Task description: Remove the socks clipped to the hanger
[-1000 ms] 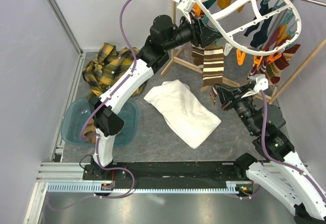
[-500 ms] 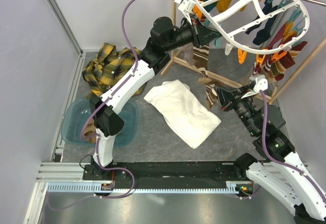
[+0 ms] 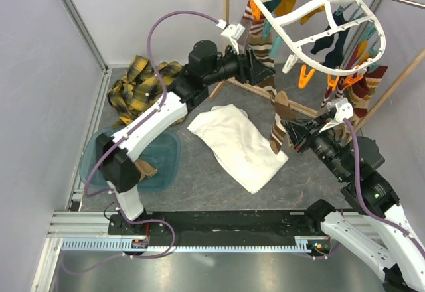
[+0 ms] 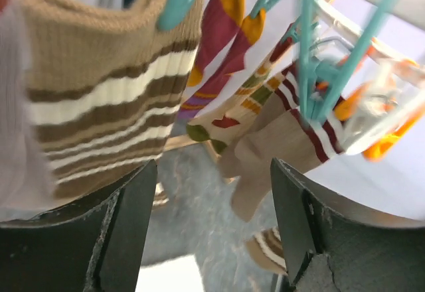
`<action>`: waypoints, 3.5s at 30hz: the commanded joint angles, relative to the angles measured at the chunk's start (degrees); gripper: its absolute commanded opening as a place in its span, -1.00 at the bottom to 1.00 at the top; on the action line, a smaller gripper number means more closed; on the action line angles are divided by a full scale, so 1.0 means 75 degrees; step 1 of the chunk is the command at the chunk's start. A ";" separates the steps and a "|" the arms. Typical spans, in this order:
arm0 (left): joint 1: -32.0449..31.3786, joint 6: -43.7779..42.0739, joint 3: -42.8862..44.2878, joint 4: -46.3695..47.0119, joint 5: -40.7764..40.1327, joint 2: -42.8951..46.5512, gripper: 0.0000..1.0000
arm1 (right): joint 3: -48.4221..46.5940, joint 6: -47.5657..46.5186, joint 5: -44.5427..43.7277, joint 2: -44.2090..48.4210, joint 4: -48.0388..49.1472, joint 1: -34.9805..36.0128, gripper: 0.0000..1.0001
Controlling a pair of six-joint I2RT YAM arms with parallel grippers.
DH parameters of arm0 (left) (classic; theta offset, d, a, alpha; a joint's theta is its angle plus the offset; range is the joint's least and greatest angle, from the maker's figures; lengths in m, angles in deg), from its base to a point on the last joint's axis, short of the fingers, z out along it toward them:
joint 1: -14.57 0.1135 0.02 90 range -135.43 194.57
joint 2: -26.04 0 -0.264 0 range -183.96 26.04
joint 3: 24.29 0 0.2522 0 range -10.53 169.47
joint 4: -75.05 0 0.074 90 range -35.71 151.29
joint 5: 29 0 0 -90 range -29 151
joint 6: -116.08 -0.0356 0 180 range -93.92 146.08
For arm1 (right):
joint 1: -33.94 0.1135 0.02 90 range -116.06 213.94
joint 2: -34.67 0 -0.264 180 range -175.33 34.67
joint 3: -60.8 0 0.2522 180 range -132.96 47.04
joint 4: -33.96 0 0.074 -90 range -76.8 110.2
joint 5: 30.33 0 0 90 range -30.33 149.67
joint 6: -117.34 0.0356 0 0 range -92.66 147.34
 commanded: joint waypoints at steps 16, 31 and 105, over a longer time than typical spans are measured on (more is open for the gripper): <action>0.0022 -0.1533 -0.3653 -0.2409 0.1378 0.4597 0.79 | -0.0542 0.0879 0.2851 -0.0810 0.1449 0.0017 -0.86; 0.0022 -0.0922 -0.3091 -0.2502 0.2235 0.4481 0.87 | -0.0191 0.1583 0.5189 -0.1491 0.2798 0.0028 -0.95; 0.3492 -0.0665 -0.8938 -0.2749 -0.0613 0.8698 0.78 | -0.0892 -0.2611 -0.2814 -0.4827 0.3302 0.0028 0.86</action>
